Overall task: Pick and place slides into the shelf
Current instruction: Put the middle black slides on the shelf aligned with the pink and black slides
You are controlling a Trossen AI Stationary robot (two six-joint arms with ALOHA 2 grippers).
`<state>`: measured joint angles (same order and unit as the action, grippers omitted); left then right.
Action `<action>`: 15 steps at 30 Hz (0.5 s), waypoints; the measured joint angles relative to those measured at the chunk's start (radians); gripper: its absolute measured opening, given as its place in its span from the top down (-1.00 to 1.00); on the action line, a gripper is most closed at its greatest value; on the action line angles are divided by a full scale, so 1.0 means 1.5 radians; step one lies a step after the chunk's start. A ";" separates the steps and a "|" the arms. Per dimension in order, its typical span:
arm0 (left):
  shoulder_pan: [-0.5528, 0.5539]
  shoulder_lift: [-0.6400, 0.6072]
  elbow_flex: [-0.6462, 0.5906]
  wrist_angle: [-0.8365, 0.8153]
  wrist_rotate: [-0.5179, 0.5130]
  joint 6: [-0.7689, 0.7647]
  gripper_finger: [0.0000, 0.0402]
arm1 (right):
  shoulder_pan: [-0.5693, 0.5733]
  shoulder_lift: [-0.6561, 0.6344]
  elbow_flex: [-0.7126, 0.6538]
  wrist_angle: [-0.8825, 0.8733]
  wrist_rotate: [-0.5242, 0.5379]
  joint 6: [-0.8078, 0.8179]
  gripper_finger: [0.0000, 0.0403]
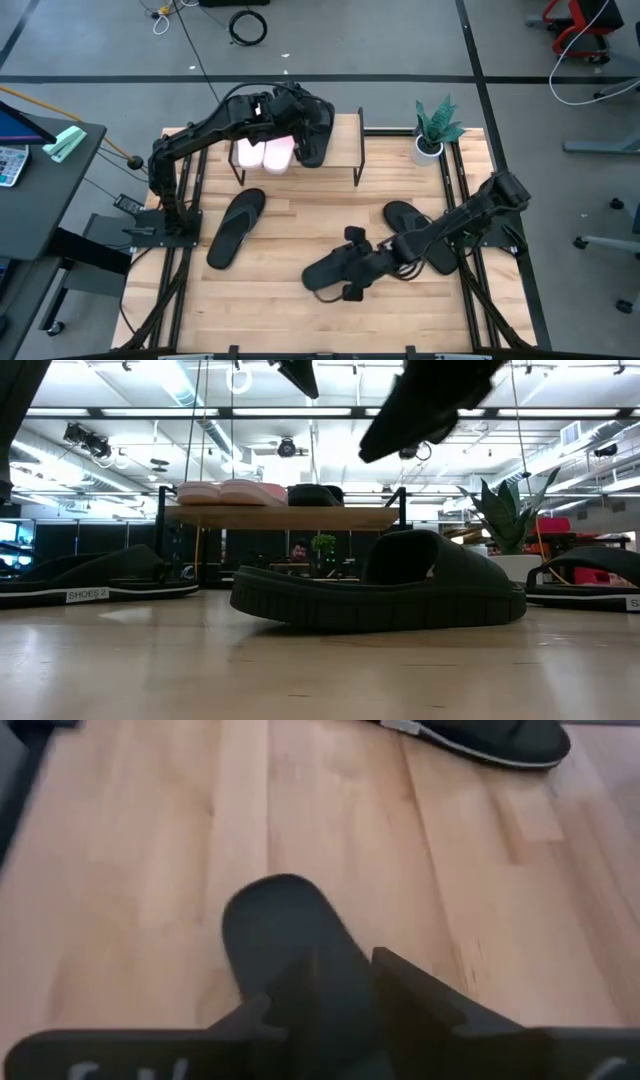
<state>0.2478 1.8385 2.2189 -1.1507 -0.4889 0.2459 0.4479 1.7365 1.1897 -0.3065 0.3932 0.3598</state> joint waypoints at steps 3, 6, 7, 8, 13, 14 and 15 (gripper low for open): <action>0.000 0.000 0.000 0.000 0.000 0.000 0.54 | -0.002 0.044 0.043 -0.064 0.000 0.014 0.41; 0.000 0.000 0.000 0.000 0.000 0.001 0.54 | -0.005 0.082 0.068 -0.112 0.000 0.072 0.35; 0.000 0.000 0.000 0.000 0.000 0.001 0.54 | -0.006 0.091 0.074 -0.115 0.001 0.096 0.33; 0.000 0.000 0.000 0.000 0.000 0.001 0.54 | -0.006 0.099 0.078 -0.114 0.001 0.111 0.32; 0.000 0.000 0.000 0.000 0.000 0.001 0.58 | -0.007 0.112 0.080 -0.150 0.032 0.124 0.31; 0.000 0.000 0.000 -0.002 0.000 0.001 0.59 | -0.006 0.112 0.080 -0.172 0.051 0.125 0.31; 0.000 0.000 0.000 -0.006 0.000 0.001 0.60 | -0.006 0.110 0.080 -0.197 0.071 0.126 0.31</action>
<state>0.2478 1.8385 2.2185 -1.1600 -0.4889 0.2474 0.4385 1.9013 1.3102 -0.6012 0.4989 0.5492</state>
